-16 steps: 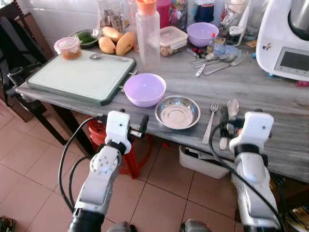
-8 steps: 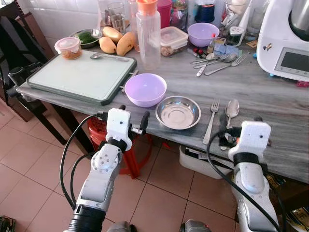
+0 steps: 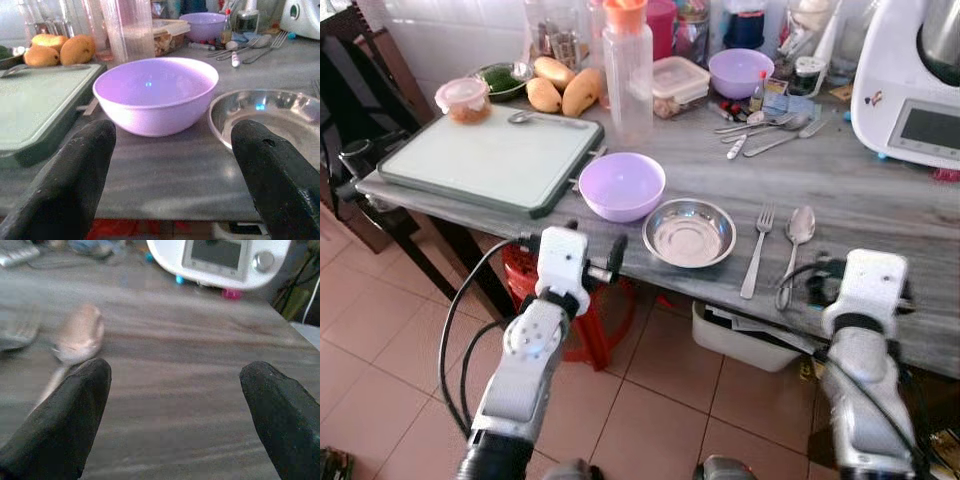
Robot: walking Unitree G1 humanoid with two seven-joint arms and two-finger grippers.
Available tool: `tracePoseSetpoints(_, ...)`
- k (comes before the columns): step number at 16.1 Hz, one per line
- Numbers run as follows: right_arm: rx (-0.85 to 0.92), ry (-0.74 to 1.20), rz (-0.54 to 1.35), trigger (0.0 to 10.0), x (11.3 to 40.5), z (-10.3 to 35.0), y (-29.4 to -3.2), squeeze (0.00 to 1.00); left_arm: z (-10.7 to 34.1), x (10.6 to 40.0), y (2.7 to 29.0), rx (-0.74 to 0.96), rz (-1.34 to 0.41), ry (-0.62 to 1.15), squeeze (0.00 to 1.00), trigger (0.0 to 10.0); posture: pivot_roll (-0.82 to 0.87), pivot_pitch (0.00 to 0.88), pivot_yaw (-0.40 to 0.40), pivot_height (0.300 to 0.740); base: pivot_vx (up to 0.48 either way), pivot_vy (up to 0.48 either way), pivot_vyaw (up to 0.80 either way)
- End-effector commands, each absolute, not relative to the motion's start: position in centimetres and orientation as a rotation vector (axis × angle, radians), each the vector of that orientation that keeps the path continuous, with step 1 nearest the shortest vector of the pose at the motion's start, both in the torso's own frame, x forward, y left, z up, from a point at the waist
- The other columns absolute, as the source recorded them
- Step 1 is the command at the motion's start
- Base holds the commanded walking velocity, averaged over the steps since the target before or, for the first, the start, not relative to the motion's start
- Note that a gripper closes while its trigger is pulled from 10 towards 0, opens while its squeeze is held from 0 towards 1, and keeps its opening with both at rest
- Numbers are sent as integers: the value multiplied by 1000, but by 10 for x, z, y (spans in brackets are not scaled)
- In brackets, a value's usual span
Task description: Setting the table
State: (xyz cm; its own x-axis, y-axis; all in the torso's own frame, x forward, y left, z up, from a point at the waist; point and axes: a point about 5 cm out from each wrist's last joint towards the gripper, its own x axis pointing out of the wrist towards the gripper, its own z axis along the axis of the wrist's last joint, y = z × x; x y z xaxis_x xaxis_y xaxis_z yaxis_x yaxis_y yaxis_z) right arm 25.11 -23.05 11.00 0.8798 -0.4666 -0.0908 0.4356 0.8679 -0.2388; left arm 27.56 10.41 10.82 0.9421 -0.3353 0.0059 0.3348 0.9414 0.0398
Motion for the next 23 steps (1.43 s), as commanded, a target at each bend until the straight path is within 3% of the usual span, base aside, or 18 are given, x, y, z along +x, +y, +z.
tracePoseSetpoints(1,-208,196,-487,10000,255,106,-233,165,112,274,108,52,-344,-16,0,10000,-67,0,84,740,0,0,0)
tracePoseSetpoints(2,-206,239,-491,10000,263,106,-236,24,112,270,112,63,-348,-5,0,10000,-51,0,94,740,0,0,0)
tracePoseSetpoints(3,-205,247,-490,10000,267,108,-236,0,112,267,116,69,-349,3,0,10000,-42,0,101,740,0,0,0)
tracePoseSetpoints(8,-155,316,-487,10000,287,107,-238,0,113,257,122,87,-367,40,0,10000,-10,32,115,740,0,0,0)
tracePoseSetpoints(23,-119,379,-391,10000,296,95,-225,0,116,256,122,81,-357,73,0,10000,-5,31,99,740,0,0,0)
